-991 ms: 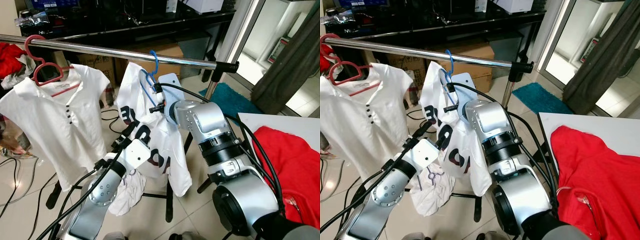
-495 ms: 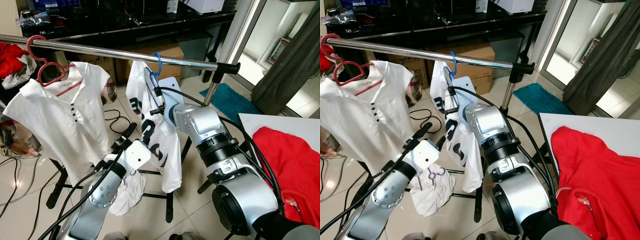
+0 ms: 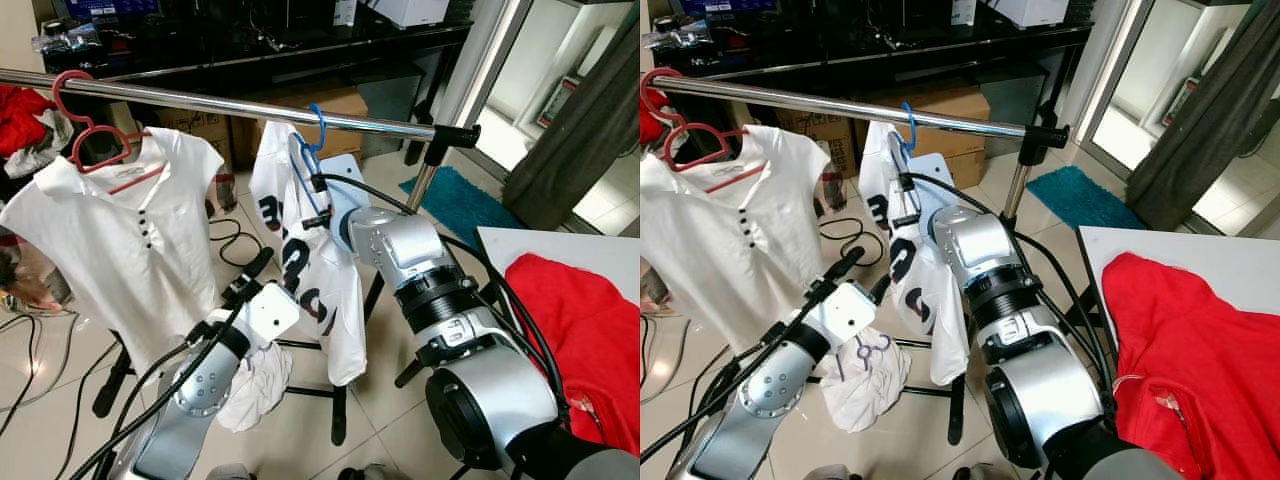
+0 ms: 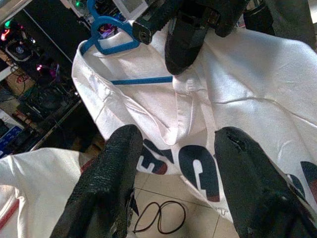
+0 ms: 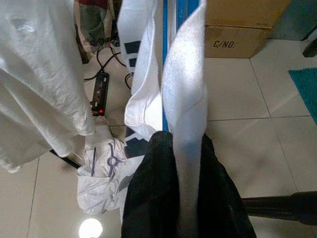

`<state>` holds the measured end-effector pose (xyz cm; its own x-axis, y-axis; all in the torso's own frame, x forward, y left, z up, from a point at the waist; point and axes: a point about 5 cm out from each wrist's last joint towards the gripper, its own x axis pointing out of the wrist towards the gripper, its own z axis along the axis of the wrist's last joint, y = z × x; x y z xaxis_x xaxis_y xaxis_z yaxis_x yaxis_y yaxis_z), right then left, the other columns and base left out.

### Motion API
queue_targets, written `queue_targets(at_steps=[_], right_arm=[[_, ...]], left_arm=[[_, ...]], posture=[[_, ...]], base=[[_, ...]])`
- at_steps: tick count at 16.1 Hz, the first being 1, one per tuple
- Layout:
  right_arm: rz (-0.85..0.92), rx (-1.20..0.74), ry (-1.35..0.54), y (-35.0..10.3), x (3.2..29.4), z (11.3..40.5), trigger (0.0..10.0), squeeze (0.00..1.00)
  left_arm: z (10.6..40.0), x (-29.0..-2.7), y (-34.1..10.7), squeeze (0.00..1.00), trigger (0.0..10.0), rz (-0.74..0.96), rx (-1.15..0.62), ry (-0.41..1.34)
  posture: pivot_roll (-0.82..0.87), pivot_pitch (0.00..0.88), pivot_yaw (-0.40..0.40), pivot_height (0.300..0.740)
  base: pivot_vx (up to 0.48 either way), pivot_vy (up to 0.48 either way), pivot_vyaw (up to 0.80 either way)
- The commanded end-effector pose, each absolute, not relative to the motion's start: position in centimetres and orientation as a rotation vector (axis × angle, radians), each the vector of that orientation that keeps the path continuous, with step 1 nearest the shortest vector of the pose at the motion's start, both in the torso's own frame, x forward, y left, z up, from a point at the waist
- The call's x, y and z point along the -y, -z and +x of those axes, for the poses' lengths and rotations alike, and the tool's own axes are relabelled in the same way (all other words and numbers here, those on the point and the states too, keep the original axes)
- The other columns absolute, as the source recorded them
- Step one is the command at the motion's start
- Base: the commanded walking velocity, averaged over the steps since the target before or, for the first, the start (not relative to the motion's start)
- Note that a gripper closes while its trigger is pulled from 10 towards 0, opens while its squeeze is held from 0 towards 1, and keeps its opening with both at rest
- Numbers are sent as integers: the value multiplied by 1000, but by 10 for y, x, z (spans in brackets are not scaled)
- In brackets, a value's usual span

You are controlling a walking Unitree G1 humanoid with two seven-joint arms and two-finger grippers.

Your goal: Hang hanger

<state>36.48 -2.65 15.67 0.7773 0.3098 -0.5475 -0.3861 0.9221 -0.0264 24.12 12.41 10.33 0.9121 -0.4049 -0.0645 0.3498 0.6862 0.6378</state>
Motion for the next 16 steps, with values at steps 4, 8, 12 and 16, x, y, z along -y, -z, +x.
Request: queue_targets(at_steps=[4, 8, 12, 16], right_arm=[[-137, -603, -356, -148, 32, 365, 10000, 125], [-126, -607, -373, -147, 31, 364, 10000, 1000], [-137, -591, -377, -148, 34, 364, 10000, 0], [-127, -476, -405, -160, 49, 360, 10000, 0]], left_arm=[[241, -120, -102, 0, 10000, 689, 88, 444], [241, -120, -103, 0, 10000, 687, 90, 445], [240, -119, -102, 0, 10000, 684, 91, 451], [239, -121, -99, 0, 10000, 639, 82, 431]], posture=[[128, 24, -78, 740], [122, 25, -72, 740], [120, 28, -71, 740], [119, 31, -72, 740]], base=[[0, 0, 0], [0, 0, 0], [0, 0, 0], [0, 0, 0]])
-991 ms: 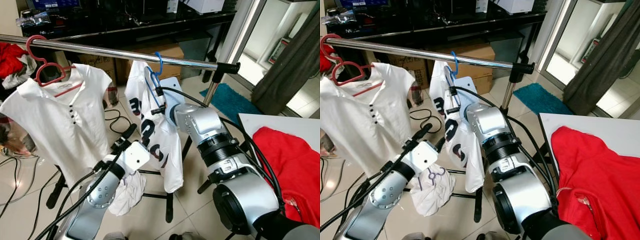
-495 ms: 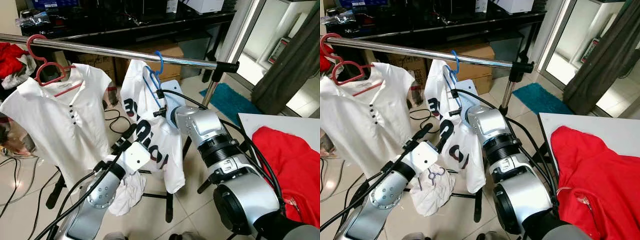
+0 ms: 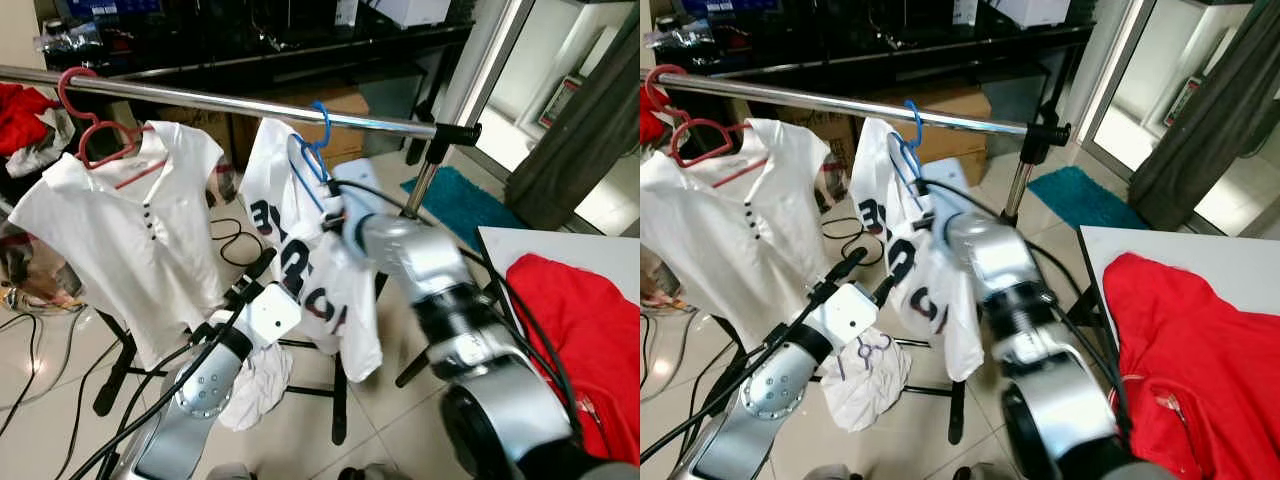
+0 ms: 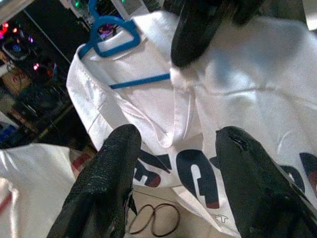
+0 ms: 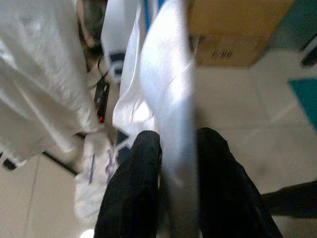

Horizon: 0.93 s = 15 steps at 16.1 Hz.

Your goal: Hang hanger

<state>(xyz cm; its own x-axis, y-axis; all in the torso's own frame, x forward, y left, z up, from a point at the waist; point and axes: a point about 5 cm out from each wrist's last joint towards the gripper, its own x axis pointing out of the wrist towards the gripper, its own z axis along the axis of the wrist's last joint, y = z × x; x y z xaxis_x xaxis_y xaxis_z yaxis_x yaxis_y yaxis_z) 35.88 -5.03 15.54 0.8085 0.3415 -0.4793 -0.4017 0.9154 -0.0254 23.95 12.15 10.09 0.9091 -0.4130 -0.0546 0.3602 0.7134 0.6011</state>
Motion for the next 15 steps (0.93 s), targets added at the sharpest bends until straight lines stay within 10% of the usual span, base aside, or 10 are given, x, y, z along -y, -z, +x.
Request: queue_targets(at_steps=[1, 3, 4, 7, 8, 9, 15], right_arm=[[-134, -479, -414, -158, 52, 356, 10000, 0], [-131, -496, -412, -153, 55, 351, 10000, 0], [-128, -495, -410, -153, 54, 351, 10000, 1000], [-134, -462, -434, -160, 56, 347, 10000, 1000], [-144, -434, -452, -164, 59, 345, 10000, 314], [-155, -419, -456, -165, 61, 345, 10000, 0], [-186, -367, -390, -159, 94, 335, 10000, 0]], left_arm=[[239, -121, -97, 0, 10000, 616, 73, 426], [239, -121, -94, 0, 10000, 590, 70, 425], [240, -120, -94, 0, 10000, 587, 69, 427], [241, -119, -92, 0, 10000, 553, 78, 431], [241, -118, -92, 0, 10000, 505, 94, 419], [241, -118, -93, 0, 10000, 476, 109, 410], [237, -116, -96, 0, 10000, 270, 173, 361]], posture=[[115, 32, -70, 740], [100, 34, -64, 740], [97, 35, -63, 740], [93, 36, -59, 740], [95, 36, -57, 740], [95, 35, -54, 740], [86, 36, -43, 740]], base=[[0, 0, 0], [0, 0, 0], [0, 0, 0], [0, 0, 0], [0, 0, 0], [0, 0, 0], [0, 0, 0]])
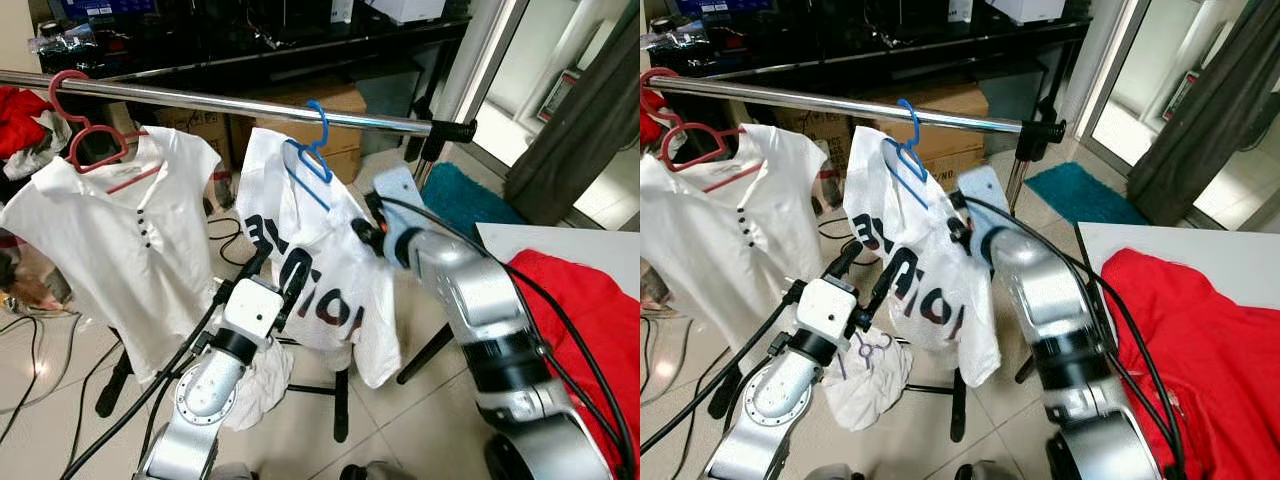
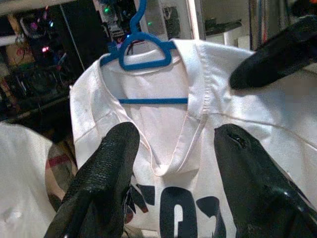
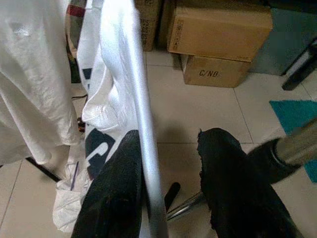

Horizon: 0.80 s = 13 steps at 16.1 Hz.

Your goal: Hang hanger

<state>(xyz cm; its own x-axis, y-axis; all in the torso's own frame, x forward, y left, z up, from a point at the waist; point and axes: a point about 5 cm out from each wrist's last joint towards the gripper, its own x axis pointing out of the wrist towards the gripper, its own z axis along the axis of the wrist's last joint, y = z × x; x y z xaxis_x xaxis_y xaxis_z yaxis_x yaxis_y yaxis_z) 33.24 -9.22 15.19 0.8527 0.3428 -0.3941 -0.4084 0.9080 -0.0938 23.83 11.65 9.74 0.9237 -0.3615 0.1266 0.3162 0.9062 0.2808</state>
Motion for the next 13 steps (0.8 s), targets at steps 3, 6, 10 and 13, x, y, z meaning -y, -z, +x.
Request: queue_targets(at_steps=[3, 6, 10, 13], right_arm=[[-137, -175, -353, -171, 104, 327, 10000, 0], [-96, -117, -298, -167, 118, 321, 10000, 0], [-24, -38, -316, -165, 124, 311, 10000, 0], [-4, -21, -186, -152, 147, 309, 10000, 0]], left_arm=[[239, -121, -94, 0, 10000, 163, 167, 321], [241, -122, -95, 0, 10000, 149, 172, 303], [242, -122, -93, 0, 10000, 132, 171, 301], [242, -123, -93, 0, 10000, 96, 173, 267]], posture=[[79, 32, -37, 740], [76, 31, -35, 740], [70, 27, -33, 740], [71, 27, -37, 740]], base=[[0, 0, 0], [0, 0, 0], [0, 0, 0], [0, 0, 0]])
